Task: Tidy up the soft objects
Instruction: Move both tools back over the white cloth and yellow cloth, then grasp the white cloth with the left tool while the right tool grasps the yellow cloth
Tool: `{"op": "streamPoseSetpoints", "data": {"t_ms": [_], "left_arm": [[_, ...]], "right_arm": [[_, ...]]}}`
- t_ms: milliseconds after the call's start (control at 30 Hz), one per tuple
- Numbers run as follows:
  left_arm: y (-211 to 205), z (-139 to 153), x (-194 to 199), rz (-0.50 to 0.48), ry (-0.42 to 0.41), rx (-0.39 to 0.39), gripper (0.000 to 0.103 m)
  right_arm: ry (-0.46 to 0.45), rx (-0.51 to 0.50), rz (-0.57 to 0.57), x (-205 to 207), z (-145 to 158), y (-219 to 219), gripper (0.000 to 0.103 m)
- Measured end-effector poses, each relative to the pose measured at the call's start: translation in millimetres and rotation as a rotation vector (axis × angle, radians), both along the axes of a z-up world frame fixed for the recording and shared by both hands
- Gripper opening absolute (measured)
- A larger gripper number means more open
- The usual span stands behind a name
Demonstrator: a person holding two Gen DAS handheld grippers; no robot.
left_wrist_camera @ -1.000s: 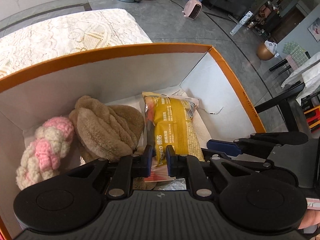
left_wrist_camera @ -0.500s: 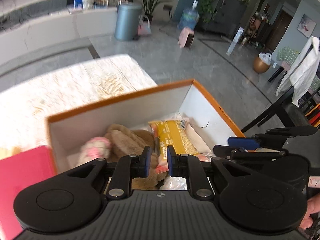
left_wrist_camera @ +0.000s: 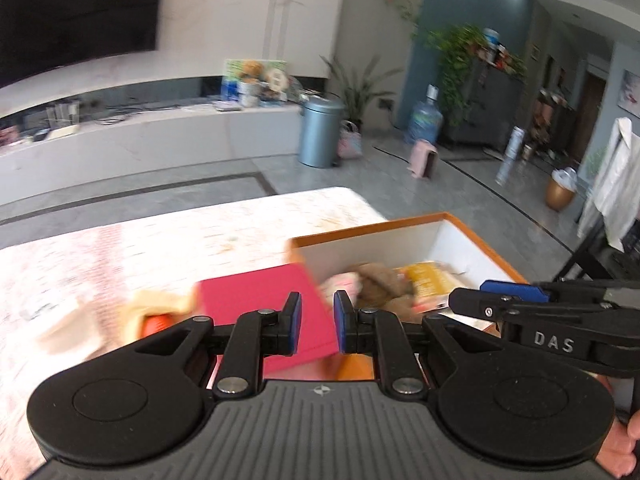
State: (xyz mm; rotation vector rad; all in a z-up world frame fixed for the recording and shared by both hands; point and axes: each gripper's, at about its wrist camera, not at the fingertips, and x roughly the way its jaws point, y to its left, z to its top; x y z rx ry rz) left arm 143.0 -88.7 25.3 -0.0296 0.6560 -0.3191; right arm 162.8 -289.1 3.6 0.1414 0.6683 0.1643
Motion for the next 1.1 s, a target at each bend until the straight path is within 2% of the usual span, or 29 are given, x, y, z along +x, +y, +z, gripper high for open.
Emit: {"op": "streamPoseSetpoints", "data": {"t_ms": [200, 533, 700, 867, 933, 1000, 1067, 1100], "left_arm": [[62.7, -6.8, -29.2, 0.133, -0.003, 0.007, 0.019], [149.0, -29.4, -42.0, 0.32, 0.04, 0.001, 0.019], [176.0, -41.3, -31.9, 0.32, 0.048, 0.059, 0.02], [197.1, -59.6, -13.9, 0.263, 0.047, 0.184, 0.032], [200.3, -66.0, 1.6, 0.249, 0.058, 0.236, 0.033], [199.0, -71.1, 16.2, 0.223, 0.055, 0.28, 0.039], [197.4, -79.5, 32.2, 0.179, 0.038, 0.321, 0.05], [195.8, -83.3, 39.4, 0.16, 0.03, 0.345, 0.05]], "right_arm": [[-0.029, 0.057, 0.079, -30.8, -5.4, 69.9, 0.037], [-0.012, 0.002, 0.232, -30.8, -33.2, 168.2, 0.037], [0.011, -0.031, 0.296, -9.3, -46.6, 201.7, 0.038], [0.028, -0.079, 0.335, 21.9, -60.9, 230.0, 0.04], [0.033, -0.095, 0.34, 36.5, -67.2, 239.5, 0.047], [0.039, -0.108, 0.341, 52.6, -73.6, 245.0, 0.054], [0.043, -0.13, 0.345, 68.4, -79.5, 249.7, 0.055], [0.044, -0.146, 0.347, 77.2, -82.7, 252.4, 0.056]]}}
